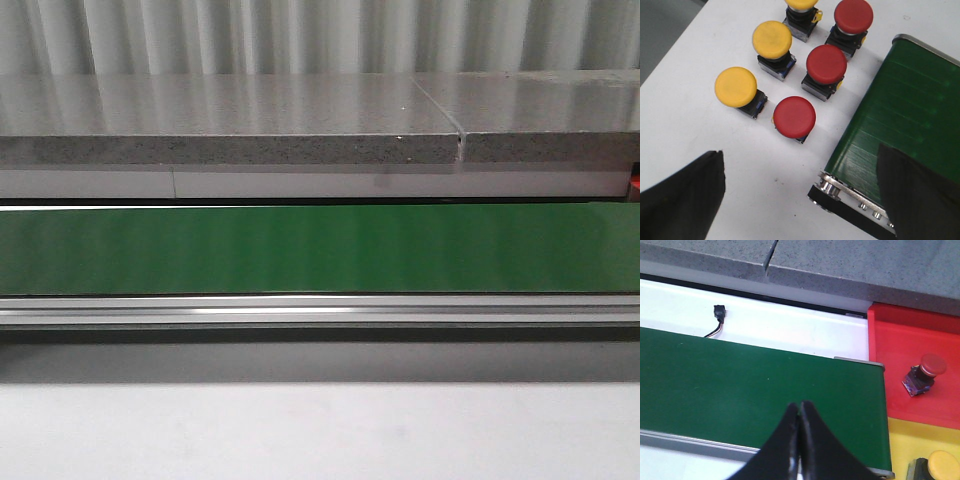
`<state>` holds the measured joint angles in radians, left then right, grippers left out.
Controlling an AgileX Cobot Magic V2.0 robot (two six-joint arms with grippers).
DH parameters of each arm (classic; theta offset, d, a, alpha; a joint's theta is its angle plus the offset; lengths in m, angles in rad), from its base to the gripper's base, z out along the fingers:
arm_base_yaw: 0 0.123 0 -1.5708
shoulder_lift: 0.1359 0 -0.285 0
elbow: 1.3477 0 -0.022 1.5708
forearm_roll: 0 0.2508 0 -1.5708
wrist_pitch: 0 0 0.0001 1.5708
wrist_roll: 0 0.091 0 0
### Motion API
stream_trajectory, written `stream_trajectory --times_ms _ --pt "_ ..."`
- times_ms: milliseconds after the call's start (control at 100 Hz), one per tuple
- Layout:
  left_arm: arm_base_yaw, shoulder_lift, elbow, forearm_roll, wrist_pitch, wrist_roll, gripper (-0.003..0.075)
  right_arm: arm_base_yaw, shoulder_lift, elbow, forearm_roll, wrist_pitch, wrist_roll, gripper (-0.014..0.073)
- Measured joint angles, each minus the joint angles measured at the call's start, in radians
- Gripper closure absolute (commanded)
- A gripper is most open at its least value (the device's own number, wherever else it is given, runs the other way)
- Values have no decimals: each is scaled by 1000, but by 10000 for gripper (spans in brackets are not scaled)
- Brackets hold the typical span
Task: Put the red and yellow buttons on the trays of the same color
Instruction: 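Lower the open left gripper over a red push button and grasp it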
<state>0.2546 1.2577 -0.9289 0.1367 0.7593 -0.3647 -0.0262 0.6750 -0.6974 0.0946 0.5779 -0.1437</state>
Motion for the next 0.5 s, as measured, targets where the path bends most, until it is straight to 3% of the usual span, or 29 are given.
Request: stream_trajectory --times_ms 500 --pt "5 201 -20 -5 -57 0 145 0 0 0 0 0 0 662"
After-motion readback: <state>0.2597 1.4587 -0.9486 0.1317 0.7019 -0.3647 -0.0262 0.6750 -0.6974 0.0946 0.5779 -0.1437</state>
